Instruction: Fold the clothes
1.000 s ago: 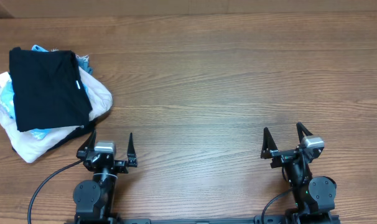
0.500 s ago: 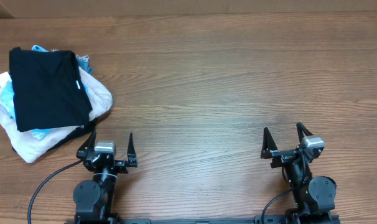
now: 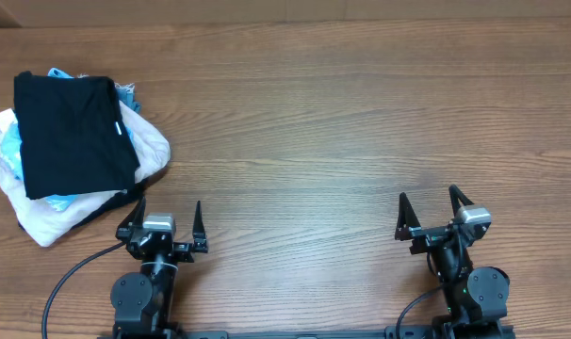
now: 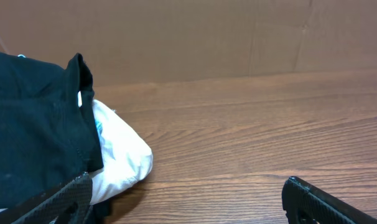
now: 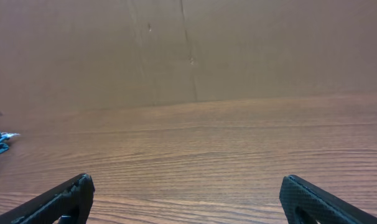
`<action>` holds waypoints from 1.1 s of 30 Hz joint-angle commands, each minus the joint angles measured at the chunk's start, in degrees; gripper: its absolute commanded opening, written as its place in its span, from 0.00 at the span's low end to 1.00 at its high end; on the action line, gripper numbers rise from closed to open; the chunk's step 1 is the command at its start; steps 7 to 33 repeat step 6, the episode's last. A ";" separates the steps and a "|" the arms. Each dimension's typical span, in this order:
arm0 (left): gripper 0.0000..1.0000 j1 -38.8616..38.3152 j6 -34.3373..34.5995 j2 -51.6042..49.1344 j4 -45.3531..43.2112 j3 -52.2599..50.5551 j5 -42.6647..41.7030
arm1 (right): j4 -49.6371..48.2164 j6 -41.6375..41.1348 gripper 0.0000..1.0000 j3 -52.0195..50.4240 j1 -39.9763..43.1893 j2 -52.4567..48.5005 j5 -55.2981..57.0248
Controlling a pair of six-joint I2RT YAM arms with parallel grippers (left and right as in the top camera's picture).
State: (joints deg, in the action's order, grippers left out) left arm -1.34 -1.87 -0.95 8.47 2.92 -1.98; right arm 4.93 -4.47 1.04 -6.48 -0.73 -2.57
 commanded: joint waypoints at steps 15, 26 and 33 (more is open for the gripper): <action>1.00 0.46 0.61 0.66 -0.52 -0.90 -0.61 | -0.37 -0.17 1.00 -0.57 -0.20 0.57 0.09; 1.00 0.46 0.61 0.66 -0.52 -0.90 -0.61 | -0.37 -0.17 1.00 -0.57 -0.20 0.57 0.09; 1.00 0.46 0.61 0.66 -0.52 -0.90 -0.61 | -0.37 -0.17 1.00 -0.57 -0.20 0.57 0.09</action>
